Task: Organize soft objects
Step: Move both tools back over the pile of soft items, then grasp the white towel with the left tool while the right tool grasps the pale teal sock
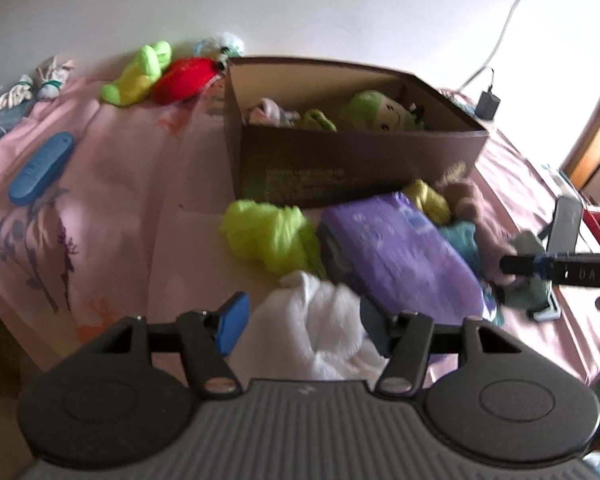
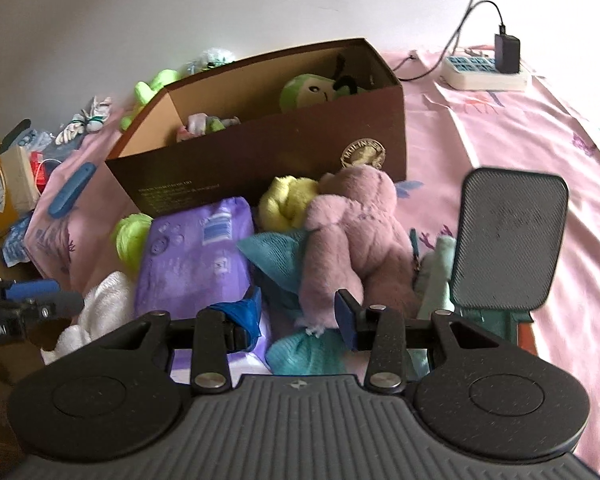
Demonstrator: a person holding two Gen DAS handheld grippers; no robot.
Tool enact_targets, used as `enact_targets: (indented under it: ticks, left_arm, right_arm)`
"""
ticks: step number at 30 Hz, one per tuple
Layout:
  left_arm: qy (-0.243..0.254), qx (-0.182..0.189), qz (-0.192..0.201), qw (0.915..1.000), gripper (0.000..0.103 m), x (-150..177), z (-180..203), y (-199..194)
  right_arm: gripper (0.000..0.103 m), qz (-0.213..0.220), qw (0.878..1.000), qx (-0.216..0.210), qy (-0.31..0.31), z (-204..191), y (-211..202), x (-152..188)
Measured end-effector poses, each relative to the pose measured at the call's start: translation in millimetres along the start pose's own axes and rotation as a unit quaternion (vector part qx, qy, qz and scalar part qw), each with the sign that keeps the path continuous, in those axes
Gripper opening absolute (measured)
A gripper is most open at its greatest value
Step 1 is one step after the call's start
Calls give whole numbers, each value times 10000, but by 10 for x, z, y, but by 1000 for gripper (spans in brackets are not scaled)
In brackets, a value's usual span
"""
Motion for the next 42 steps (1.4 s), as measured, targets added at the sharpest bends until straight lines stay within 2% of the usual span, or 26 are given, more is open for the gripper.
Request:
enact_targets:
  ticks: [7,14,23,30,32,37,40,42]
  left_arm:
    - [67,33,-217,9997,62,194,-9,101]
    - [174,82,-158,9997,64,236,-18,113]
    - [478,251,-179,9984,65,238,110,216]
    - [746,260,-199,9967,68,245,164,295]
    - [785,278,-199,9963,68,245,172,296]
    - [868,304,-201,9956,68,252,178,275]
    - [868,324,-204,9955,68,263,165,241]
    - [846,311,-203,9957,68,270,148,227]
  right_arm:
    - [24,-87,9999,70,53,12,5,108]
    - [24,-222,9997,130,25,85,-60,246]
    - [24,-298,9983,440,232,344,-167,376]
    - [24,-4,9961,751,462,563,-293,335]
    - [24,51,9943,906,553,651,-271,326]
    - [24,186,9933,958,615,715,-124,273]
    - [19,192,9948,823,574,690,-34,252]
    - [13,203,9943,918,504,698,-11,245]
Point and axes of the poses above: each gripper's, at about its wrist camera, not at the fingertips, and y roughly the way its jaws point, z to its right, x to its underside, the point moved 10 cm from there along y, roughly the way its jaws point, and after that the axes turned 3 degrees about -x, right-handed, at the moved point
